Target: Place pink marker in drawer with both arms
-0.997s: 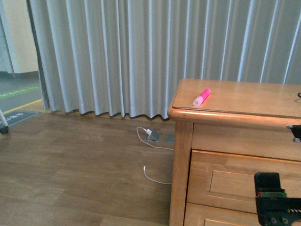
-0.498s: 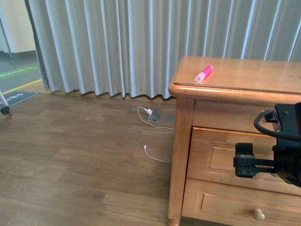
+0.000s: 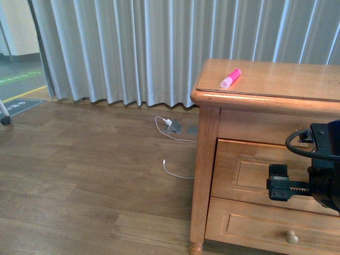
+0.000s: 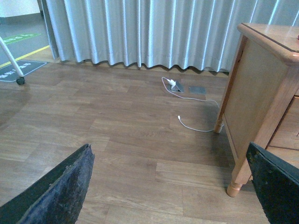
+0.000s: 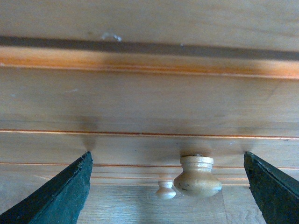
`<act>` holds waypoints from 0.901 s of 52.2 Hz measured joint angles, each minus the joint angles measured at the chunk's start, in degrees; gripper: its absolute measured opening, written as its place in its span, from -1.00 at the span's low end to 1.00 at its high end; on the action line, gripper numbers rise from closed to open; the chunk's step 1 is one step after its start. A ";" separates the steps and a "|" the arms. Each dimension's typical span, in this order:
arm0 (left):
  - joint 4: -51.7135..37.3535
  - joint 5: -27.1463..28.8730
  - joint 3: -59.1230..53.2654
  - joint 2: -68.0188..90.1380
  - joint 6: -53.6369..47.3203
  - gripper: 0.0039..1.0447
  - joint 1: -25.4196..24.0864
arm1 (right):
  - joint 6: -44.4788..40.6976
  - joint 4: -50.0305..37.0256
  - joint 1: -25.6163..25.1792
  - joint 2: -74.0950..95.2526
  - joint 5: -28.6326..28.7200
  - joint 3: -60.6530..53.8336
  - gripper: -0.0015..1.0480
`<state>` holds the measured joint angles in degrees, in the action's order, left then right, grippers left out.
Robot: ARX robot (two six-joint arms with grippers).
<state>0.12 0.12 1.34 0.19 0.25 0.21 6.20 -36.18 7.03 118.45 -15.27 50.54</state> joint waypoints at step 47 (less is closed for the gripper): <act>0.00 0.00 0.00 0.00 0.00 0.89 0.00 | -1.42 -0.87 -1.73 1.44 -0.13 -0.37 -0.54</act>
<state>0.12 0.12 1.34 0.19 0.25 0.21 4.78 -37.06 5.30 119.90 -15.40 50.17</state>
